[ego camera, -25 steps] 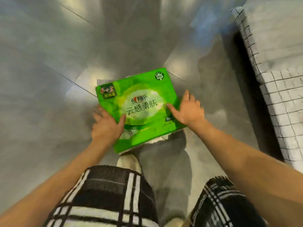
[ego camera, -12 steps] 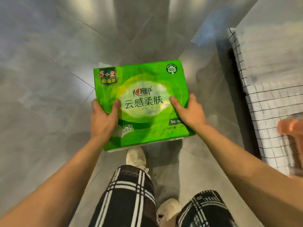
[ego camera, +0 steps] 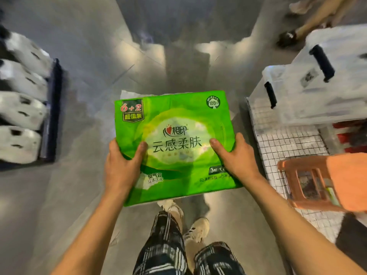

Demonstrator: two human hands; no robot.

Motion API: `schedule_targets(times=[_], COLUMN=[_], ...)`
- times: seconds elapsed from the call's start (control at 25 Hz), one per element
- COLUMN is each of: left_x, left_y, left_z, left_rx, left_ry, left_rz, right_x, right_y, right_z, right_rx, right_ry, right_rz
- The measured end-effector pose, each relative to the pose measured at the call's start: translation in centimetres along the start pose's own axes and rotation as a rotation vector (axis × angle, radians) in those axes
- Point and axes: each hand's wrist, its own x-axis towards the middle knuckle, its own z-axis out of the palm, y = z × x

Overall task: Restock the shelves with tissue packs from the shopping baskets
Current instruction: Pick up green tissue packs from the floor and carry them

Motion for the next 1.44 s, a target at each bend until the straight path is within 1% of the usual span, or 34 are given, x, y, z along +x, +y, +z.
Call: schedule_targets(times=[0.12, 0.24, 0.32, 0.48, 0.64, 0.76, 0.84, 0.96, 1.16, 1.32, 1.44], left_x=[-4.7, -8.3, -10.2, -12.7, -13.2, -13.5, -13.9, -14.7, -14.8, -13.3, -10.8], left_y=[1.5, 0.9, -0.8, -6.1, -14.2, -20.3, -23.2, -27.8, -34.2, -39.9, -43.7], left_z=[-8.2, -15.0, -19.2, -25.8, -34.4, -41.2, -44.9, -50.2, -56.5, -63.2, -69.6], left_rx=[-0.029, -0.036, -0.071, -0.133, -0.152, -0.211, -0.234, -0.28, -0.314, -0.313, -0.285], left_ry=[0.064, 0.112, 0.143, 0.208, 0.287, 0.383, 0.44, 0.568, 0.766, 0.962, 1.074], left_rz=[0.024, 0.037, 0.025, -0.031, -0.142, -0.23, -0.297, -0.406, -0.561, -0.682, -0.783], right_x=[-6.3, -11.6, -14.7, -18.8, -22.8, -26.0, -28.0, -30.9, -34.3, -37.9, -40.1], right_y=[-5.6, -9.7, -12.1, -16.6, -23.2, -28.8, -32.2, -37.7, -46.8, -55.4, -62.1], right_z=[-3.0, -3.4, -2.1, 3.5, 12.9, 20.3, 23.9, 30.6, 42.1, 54.0, 63.0], right_rx=[0.054, 0.072, 0.078, 0.046, -0.027, -0.051, -0.064, -0.114, -0.171, -0.185, -0.187], right_ry=[-0.018, -0.052, -0.074, -0.143, -0.27, -0.374, -0.44, -0.542, -0.739, -0.919, -1.067], right_rz=[-0.078, -0.133, -0.164, -0.24, -0.333, -0.418, -0.466, -0.57, -0.752, -0.888, -0.919])
